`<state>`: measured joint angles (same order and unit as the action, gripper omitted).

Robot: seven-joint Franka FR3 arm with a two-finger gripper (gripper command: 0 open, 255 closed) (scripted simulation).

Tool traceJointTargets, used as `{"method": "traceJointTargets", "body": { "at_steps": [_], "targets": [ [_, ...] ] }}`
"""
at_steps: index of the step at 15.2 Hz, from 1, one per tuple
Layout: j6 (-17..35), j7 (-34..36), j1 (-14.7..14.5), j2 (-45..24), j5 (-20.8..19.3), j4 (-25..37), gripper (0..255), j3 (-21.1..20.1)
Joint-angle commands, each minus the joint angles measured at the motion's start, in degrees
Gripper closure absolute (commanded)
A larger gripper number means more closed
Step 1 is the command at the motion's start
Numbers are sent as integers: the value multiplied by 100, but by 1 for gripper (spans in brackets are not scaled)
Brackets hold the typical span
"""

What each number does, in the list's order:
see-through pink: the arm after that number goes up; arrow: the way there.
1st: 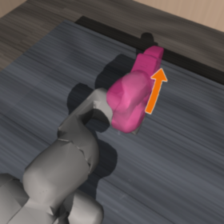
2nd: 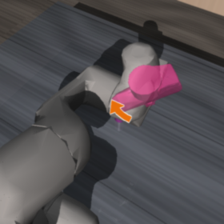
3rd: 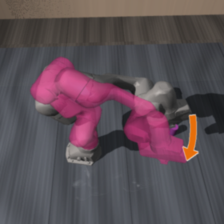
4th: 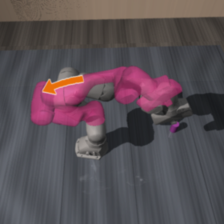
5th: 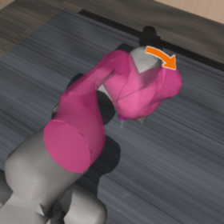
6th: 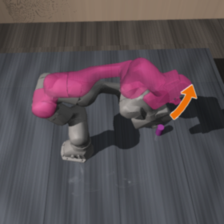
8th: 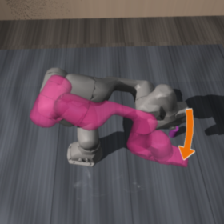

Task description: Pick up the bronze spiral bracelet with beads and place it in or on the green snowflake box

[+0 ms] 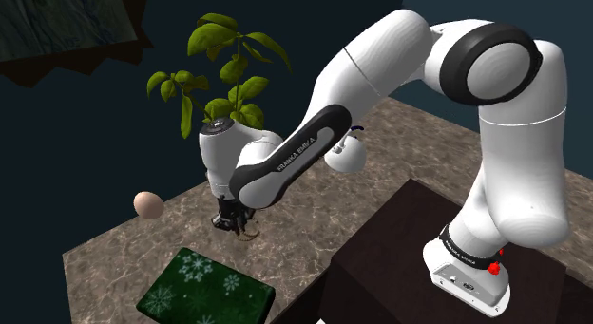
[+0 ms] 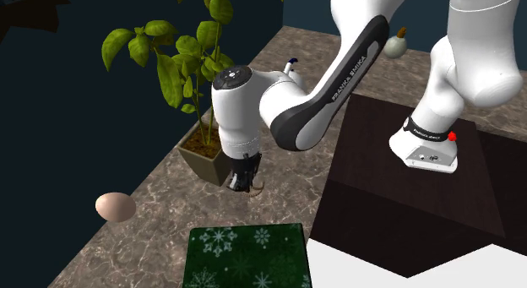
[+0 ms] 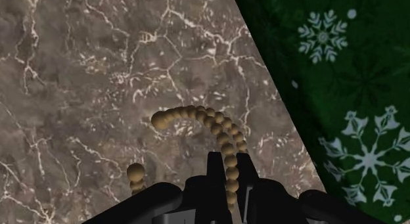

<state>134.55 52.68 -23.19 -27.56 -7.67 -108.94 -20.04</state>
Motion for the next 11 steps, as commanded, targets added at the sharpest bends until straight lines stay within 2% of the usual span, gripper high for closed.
{"method": "traceJointTargets", "body": {
  "at_steps": [1,8,11],
  "targets": [
    [-121,-14,18,111,44,12,255,-31],
    [-492,-77,75,408,172,100,255,-106],
    [-642,313,-250,179,63,477,255,-155]
  ]
}}
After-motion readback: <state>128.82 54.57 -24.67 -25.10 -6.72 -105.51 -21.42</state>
